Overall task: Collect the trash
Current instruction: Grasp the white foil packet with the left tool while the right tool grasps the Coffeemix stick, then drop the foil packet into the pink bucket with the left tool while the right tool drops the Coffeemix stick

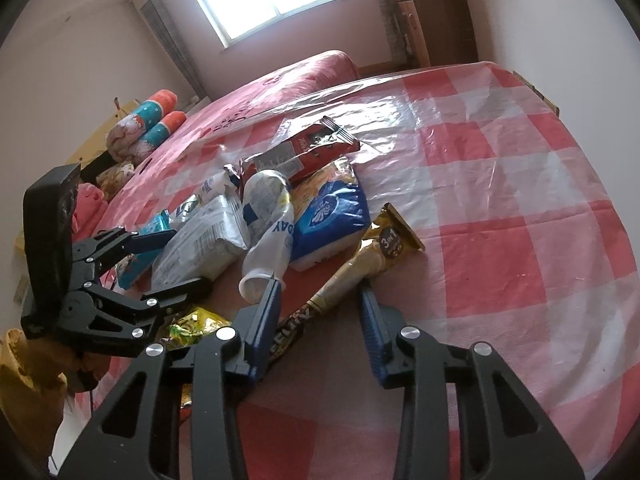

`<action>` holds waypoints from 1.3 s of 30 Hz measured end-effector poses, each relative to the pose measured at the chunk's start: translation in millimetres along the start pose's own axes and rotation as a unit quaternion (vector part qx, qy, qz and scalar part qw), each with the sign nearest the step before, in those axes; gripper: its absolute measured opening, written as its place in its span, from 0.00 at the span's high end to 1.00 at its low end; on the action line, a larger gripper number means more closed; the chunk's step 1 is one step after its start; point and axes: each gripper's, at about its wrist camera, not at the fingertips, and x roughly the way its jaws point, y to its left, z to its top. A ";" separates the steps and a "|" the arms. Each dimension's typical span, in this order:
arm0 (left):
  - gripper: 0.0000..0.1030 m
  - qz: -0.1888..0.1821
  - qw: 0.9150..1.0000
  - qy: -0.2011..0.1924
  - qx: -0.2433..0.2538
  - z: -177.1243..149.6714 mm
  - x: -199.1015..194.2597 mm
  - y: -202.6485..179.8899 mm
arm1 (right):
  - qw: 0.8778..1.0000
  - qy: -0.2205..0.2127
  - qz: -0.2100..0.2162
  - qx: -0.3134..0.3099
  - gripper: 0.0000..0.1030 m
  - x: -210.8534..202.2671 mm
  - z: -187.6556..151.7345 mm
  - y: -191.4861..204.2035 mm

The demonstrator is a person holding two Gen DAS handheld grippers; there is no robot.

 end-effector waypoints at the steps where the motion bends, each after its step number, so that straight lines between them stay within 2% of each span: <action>1: 0.13 0.000 1.000 -0.001 -0.003 -0.1 0.0 0.4 | 1.000 0.000 -0.001 0.000 0.62 0.3 0.1 0.0; 6: 0.20 0.009 1.000 -0.002 -0.021 -1.9 -2.9 -0.9 | 1.000 -0.001 -0.002 0.008 0.63 1.0 0.4 -1.7; 15: 0.22 0.016 0.999 -0.003 -0.048 -11.7 -14.4 -16.0 | 1.000 -0.003 -0.005 0.006 0.62 -0.2 -0.5 -4.8; 18: 0.22 0.012 0.997 -0.010 -0.072 -17.3 -21.5 -16.7 | 1.000 -0.004 -0.009 0.007 0.70 -0.5 -0.7 -5.7; 21: 0.22 0.008 0.995 -0.021 -0.096 -23.9 -32.4 -16.0 | 1.000 -0.008 -0.005 0.002 0.73 -2.0 -1.0 -5.5; 25: 0.22 0.014 0.992 -0.043 -0.114 -32.8 -52.4 -17.5 | 1.000 -0.029 -0.006 -0.009 0.79 -9.5 -3.1 -2.4; 28: 0.22 0.010 0.990 -0.056 -0.131 -40.9 -68.4 -17.3 | 0.999 -0.050 0.004 -0.006 0.89 -18.1 -5.1 -5.2; 33: 0.22 0.009 0.988 -0.074 -0.138 -56.4 -92.6 -22.5 | 0.998 -0.066 0.004 -0.004 0.89 -26.7 -9.7 -3.1; 39: 0.22 0.002 0.984 -0.089 -0.155 -77.8 -117.4 -26.9 | 0.997 -0.065 0.034 0.012 0.89 -35.8 -12.8 1.7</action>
